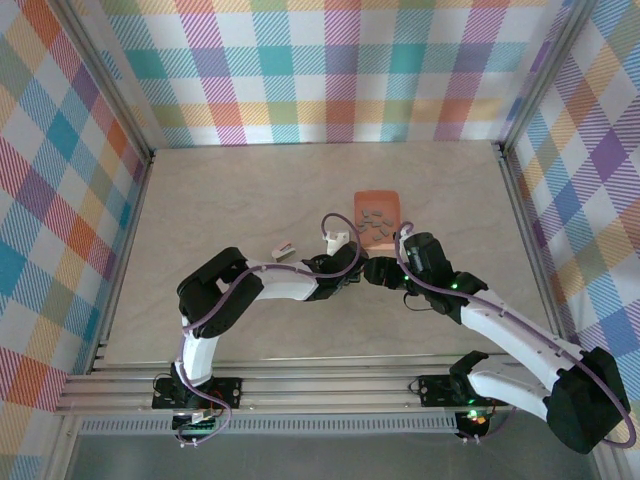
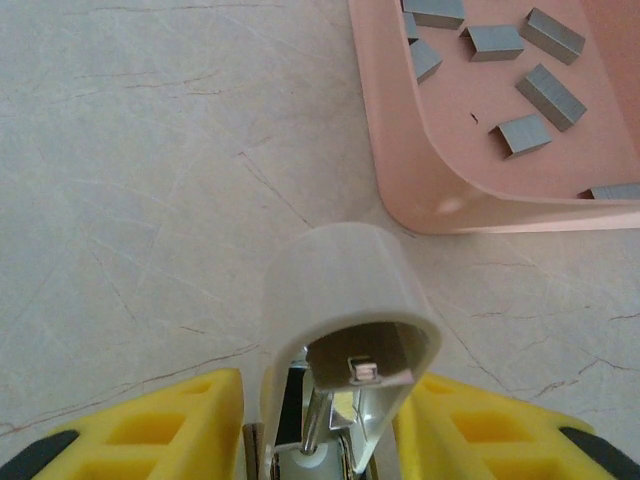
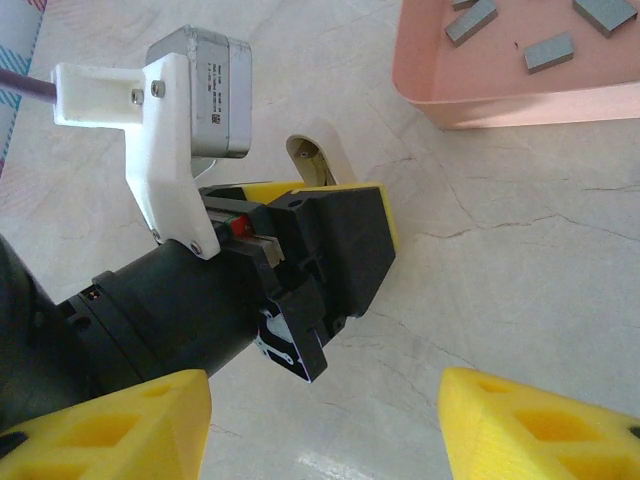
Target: Load the staples into the stapler
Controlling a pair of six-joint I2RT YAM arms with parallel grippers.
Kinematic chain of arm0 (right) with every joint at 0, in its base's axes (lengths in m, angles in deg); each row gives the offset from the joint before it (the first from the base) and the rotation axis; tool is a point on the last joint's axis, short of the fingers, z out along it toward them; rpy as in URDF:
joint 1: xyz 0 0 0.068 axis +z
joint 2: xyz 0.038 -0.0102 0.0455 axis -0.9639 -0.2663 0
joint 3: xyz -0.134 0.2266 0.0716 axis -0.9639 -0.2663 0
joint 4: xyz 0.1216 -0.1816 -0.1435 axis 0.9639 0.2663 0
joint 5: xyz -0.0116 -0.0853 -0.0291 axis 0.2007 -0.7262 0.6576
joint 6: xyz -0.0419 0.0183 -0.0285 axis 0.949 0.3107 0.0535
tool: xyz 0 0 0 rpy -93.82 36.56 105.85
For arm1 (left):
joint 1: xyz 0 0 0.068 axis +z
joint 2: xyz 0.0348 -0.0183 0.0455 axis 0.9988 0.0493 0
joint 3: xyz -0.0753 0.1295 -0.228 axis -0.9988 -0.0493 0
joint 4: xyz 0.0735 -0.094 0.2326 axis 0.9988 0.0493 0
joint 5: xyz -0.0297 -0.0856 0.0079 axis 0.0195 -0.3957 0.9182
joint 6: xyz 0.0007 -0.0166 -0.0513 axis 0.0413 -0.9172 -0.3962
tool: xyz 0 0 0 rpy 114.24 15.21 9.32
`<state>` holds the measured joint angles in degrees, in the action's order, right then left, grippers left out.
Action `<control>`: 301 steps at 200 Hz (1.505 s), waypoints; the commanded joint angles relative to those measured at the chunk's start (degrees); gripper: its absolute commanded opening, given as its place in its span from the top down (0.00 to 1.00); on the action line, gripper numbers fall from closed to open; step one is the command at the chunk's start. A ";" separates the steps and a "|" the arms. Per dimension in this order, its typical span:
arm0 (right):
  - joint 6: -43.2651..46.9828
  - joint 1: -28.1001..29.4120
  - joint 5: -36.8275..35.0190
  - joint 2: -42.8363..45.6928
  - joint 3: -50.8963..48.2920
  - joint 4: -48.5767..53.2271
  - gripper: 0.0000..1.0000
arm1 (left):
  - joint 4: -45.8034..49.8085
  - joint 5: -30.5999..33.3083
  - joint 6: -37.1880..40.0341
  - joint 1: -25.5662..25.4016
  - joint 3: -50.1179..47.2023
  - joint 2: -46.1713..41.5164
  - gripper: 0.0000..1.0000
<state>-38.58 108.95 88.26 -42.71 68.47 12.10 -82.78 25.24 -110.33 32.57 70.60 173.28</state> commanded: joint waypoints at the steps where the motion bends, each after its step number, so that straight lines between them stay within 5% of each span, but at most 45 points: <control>1: 0.37 0.06 1.19 1.50 0.24 -1.91 0.38 | 2.77 0.92 -0.44 -1.03 0.95 -0.43 0.55; 89: 0.72 0.08 1.58 1.76 -0.20 -4.30 0.38 | 23.02 -6.01 10.69 1.27 -3.18 -22.82 0.28; 150: 1.16 0.06 3.15 1.68 -0.39 -5.29 0.38 | 35.00 -17.64 22.78 19.14 -7.65 -33.07 0.27; 194: 1.47 0.06 3.37 2.28 -0.52 -5.22 0.38 | 39.14 -24.30 32.04 26.40 -2.64 -26.05 0.26; 301: 5.63 0.06 4.81 5.44 -1.05 -2.96 0.38 | 40.34 -24.45 44.78 29.63 12.55 -4.24 0.32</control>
<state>-34.89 108.97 93.02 -38.51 68.23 8.45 -45.06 1.30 -68.91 61.46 78.95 166.03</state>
